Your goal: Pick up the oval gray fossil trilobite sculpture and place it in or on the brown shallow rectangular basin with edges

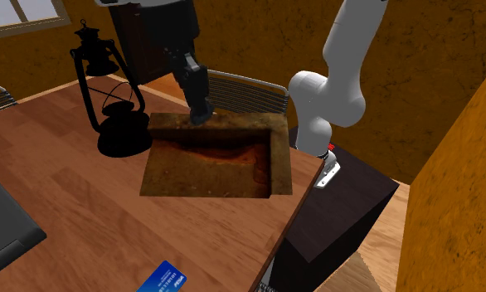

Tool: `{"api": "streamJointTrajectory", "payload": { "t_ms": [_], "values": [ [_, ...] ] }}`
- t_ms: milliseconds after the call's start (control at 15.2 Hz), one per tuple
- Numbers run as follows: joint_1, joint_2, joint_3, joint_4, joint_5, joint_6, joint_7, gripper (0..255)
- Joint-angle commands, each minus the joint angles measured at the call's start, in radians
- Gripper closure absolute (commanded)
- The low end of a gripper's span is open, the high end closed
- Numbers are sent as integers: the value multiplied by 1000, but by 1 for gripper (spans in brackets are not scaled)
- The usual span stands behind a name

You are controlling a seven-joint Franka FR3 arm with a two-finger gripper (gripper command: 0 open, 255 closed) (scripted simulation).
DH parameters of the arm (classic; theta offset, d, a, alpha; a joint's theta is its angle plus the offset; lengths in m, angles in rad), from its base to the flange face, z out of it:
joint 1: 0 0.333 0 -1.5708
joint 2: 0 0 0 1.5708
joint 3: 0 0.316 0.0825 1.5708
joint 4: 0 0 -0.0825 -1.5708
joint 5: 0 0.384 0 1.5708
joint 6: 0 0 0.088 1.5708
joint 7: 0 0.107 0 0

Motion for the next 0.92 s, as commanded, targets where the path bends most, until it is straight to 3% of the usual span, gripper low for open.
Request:
{"api": "streamJointTrajectory", "payload": {
  "t_ms": [0, 858],
  "values": [
    [-8, -84, -18, -82, -4, -3, -27, 255],
    [-7, -109, -15, -282, -2, 172, -35, 255]
  ]
}}
